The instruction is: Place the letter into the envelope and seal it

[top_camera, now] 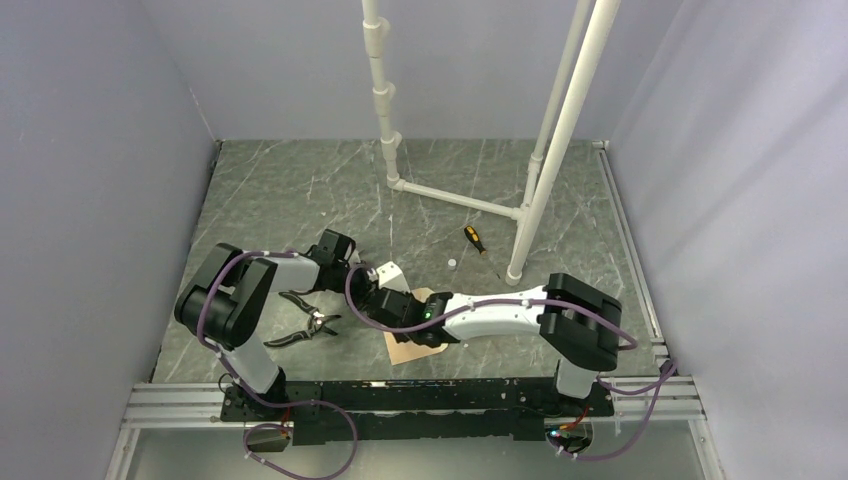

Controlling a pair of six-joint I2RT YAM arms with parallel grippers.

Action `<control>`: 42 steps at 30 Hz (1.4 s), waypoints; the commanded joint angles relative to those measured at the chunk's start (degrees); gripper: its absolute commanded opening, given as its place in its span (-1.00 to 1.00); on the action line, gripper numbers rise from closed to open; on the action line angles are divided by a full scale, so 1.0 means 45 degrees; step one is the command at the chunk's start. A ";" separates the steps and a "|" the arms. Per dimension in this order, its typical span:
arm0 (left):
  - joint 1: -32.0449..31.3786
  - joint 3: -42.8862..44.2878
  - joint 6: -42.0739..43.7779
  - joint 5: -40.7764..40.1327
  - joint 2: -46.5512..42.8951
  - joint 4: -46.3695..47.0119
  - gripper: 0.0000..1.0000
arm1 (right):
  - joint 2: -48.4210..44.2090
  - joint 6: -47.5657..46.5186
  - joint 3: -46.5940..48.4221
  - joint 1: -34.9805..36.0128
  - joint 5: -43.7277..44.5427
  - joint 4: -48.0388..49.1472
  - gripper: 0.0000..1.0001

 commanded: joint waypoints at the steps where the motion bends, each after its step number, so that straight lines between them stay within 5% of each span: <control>1: -0.0245 -0.0658 0.0263 -0.2635 0.0926 -0.0746 -0.95 | -0.0335 0.0174 -0.0564 0.0268 -0.0782 -0.1583 -1.00; 16: -0.0245 -0.0530 0.0150 -0.2654 0.0904 -0.0801 -0.95 | 0.0469 -0.0571 0.0593 -0.0684 -0.0249 -0.1240 -1.00; 31: -0.0244 -0.0721 -0.0099 -0.2650 0.1010 -0.0496 -0.95 | -0.0921 -0.0417 -0.0989 -0.0152 -0.1647 -0.1308 -1.00; 42: -0.0245 -0.0925 -0.0146 -0.2512 0.1069 -0.0236 -0.95 | 0.0655 -0.0487 0.0491 -0.0792 -0.0519 -0.1299 -1.00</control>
